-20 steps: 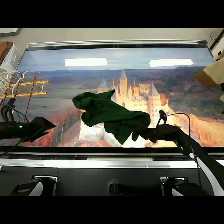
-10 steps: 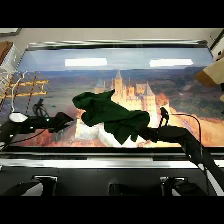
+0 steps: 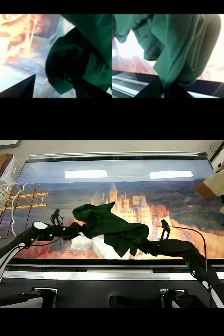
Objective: Fold the clothes and pants, and hang the long-sleeved shirts on hangers.
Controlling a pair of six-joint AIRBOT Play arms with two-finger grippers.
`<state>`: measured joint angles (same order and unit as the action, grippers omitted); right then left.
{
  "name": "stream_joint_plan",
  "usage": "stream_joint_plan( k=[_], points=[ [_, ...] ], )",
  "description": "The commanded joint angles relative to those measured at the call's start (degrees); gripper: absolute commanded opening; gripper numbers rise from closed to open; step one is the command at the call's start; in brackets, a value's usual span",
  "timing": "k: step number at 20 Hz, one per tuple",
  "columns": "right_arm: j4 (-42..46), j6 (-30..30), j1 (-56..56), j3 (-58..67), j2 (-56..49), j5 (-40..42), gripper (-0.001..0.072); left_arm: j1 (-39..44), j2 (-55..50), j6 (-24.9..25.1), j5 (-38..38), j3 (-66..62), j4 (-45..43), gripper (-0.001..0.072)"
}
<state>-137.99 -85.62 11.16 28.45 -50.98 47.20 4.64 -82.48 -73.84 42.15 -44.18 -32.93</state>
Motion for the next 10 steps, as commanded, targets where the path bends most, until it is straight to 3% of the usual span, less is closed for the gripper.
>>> stream_joint_plan(
  k=[1, 2, 3, 4, 5, 10],
  points=[
    [-0.1, 0.1, 0.0, 0.1, 0.3, 0.8, 0.0033, 2.0, -2.6, 0.3, -3.3, -0.6, 1.2, 0.0503],
    [-0.2, 0.1, 0.0, 0.1, 0.3, 1.0, 0.0033, 2.5, -3.4, 0.3, -3.3, -0.6, 2.0, 0.0477],
    [-0.4, 0.1, 0.0, 0.1, 0.3, 1.1, 0.0033, 3.1, -4.2, 0.4, -3.2, -0.6, 2.8, 0.0342],
    [-0.4, 0.1, 0.0, 0.1, 0.3, 1.2, 0.0033, 3.6, -4.5, 0.4, -3.1, -0.6, 3.1, 0.0121],
    [-0.5, 0.1, 0.0, 0.3, 0.3, 1.2, 0.0033, 3.8, -4.2, 0.3, -3.0, -0.6, 3.2, 0.0015],
    [2.8, -2.3, 0.0, 8.1, 1.9, -2.8, 0.0032, -0.5, 6.1, 0.5, 0.6, -2.7, 4.4, 0.0012]
  ],
)
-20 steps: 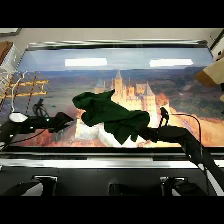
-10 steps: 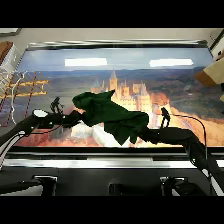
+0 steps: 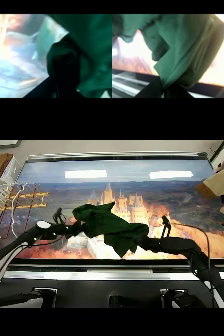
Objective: Fold the clothes and pants, and hang the long-sleeved shirts on hangers.
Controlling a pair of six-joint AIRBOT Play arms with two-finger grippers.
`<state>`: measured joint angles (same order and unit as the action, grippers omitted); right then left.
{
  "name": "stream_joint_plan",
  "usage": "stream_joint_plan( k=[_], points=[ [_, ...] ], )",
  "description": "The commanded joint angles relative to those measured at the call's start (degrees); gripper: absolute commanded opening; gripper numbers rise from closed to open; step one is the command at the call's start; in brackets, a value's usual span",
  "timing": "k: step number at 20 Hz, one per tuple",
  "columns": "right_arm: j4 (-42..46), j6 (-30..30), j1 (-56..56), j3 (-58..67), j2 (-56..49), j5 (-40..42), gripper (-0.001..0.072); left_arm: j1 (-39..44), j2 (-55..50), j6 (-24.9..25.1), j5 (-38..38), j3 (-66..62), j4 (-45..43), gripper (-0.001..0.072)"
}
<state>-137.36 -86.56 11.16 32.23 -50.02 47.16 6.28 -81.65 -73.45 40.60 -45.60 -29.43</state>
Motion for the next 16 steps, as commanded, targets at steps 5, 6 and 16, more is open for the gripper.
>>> stream_joint_plan(
  k=[5, 6, 16],
  points=[
    [14.1, -1.6, 0.0, 27.6, 3.0, -5.6, 0.0033, -12.2, 25.1, 0.2, 4.9, -15.1, 0.8, 0.0012],
    [16.5, -1.2, 0.0, 33.3, 3.1, -5.7, 0.0033, -14.5, 28.4, 0.2, 4.8, -19.2, 0.8, 0.0011],
    [18.8, -1.2, 0.0, 76.6, 4.0, 0.5, 0.0034, -32.7, 46.3, -8.3, 4.9, -47.4, 0.5, 0.0012]
  ],
)
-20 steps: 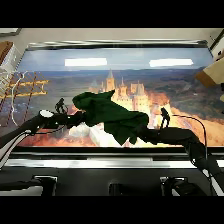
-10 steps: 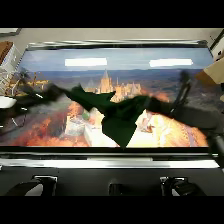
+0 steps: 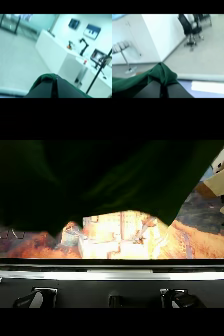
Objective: Fold the clothes and pants, and hang the long-sleeved shirts on hangers.
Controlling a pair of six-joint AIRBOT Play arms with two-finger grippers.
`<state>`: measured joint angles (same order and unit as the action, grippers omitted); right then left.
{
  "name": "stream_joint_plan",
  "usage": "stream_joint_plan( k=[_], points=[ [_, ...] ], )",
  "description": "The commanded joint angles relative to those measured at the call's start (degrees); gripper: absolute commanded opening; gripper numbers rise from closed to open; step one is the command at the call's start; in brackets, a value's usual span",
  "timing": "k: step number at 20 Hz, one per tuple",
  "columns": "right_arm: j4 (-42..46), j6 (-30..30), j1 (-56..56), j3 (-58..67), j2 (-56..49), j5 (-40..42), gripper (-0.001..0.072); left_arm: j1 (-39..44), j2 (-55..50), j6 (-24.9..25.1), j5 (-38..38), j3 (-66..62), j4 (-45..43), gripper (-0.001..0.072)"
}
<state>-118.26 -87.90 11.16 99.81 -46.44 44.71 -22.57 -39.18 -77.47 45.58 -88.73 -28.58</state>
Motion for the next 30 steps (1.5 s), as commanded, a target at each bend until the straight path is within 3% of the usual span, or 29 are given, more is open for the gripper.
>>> stream_joint_plan(
  k=[1, 5, 9, 11, 16, 20, 23, 24, 25, 27, 28, 30],
  points=[
    [-0.8, 1.1, 0.0, 10.3, 0.6, 3.3, 0.0034, -4.3, 4.3, -5.2, 0.2, -4.3, -0.4, 0.0012],
    [5.8, 7.1, 0.0, 10.4, -1.4, 9.0, 0.0033, -4.2, 0.5, -5.2, 7.0, -4.2, -4.0, 0.0012],
    [17.8, 8.2, 0.0, 9.8, -12.8, 27.4, 0.0033, -4.1, -11.6, -3.5, 19.0, -4.1, -8.8, 0.0013],
    [20.7, 8.2, 0.0, 8.2, -21.2, 31.8, 0.0033, -2.7, -19.6, -3.5, 21.7, -4.1, -11.3, 0.0013],
    [21.0, 10.4, 0.0, 3.1, -41.6, 24.1, 0.0033, 10.3, -43.9, -3.5, 19.3, -4.1, -24.3, 0.0013],
    [20.8, 13.3, 0.0, 3.1, -55.8, 16.0, 0.0034, 19.3, -61.7, -3.6, 13.0, -4.2, -24.5, 0.0013],
    [20.8, 15.3, 0.0, 3.1, -61.4, 12.1, 0.0036, 24.0, -68.0, -3.5, 11.3, -4.2, -25.7, 0.0033],
    [20.9, 15.5, 0.0, 3.1, -62.0, 11.5, 0.0043, 24.8, -68.8, -3.5, 10.4, -4.2, -25.7, 0.013],
    [21.3, 15.5, 0.0, 3.1, -62.1, 11.1, 0.011, 25.4, -69.0, -3.5, 9.6, -4.2, -25.7, 0.0269],
    [23.8, 14.7, 0.0, 3.1, -60.8, 11.0, 0.0345, 24.9, -68.5, -3.5, 9.9, -4.9, -25.7, 0.0541],
    [26.3, 13.2, 0.0, 3.1, -59.7, 11.4, 0.0385, 24.0, -68.0, -3.5, 11.1, -5.9, -25.7, 0.0585],
    [33.0, 7.6, 0.0, 3.1, -56.2, 13.6, 0.0384, 21.0, -66.2, -3.5, 15.9, -8.3, -25.7, 0.0585]
  ],
)
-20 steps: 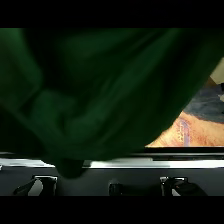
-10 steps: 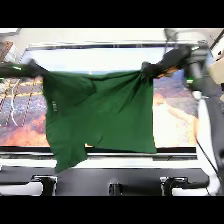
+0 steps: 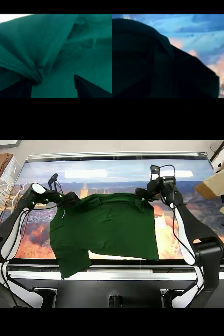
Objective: Fold the clothes and pants, and hang the long-sleeved shirts on hangers.
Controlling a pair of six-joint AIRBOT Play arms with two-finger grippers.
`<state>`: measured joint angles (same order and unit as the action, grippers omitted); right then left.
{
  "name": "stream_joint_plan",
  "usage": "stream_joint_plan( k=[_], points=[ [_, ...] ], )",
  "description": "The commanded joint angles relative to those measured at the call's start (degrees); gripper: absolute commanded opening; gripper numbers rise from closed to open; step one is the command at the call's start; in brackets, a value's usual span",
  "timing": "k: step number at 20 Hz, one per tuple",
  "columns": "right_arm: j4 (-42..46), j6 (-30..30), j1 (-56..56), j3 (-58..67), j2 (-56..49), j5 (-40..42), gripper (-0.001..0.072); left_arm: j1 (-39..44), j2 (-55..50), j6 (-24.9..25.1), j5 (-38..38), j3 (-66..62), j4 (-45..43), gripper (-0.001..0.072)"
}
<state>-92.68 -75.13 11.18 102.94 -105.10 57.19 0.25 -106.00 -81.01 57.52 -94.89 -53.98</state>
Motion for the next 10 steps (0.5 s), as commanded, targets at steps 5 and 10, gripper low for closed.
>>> stream_joint_plan(
  k=[5, 10],
  points=[
    [2.7, -15.5, -5.8, -0.2, 15.3, 5.2, 0.0385, -10.9, 8.3, 2.2, 20.6, -2.5, -7.3, 0.0585],
    [-19.5, -29.2, -23.3, -18.7, 30.4, 11.2, 0.05, -21.4, 22.3, 2.2, 22.1, 14.1, -4.6, 0.0574]
  ],
)
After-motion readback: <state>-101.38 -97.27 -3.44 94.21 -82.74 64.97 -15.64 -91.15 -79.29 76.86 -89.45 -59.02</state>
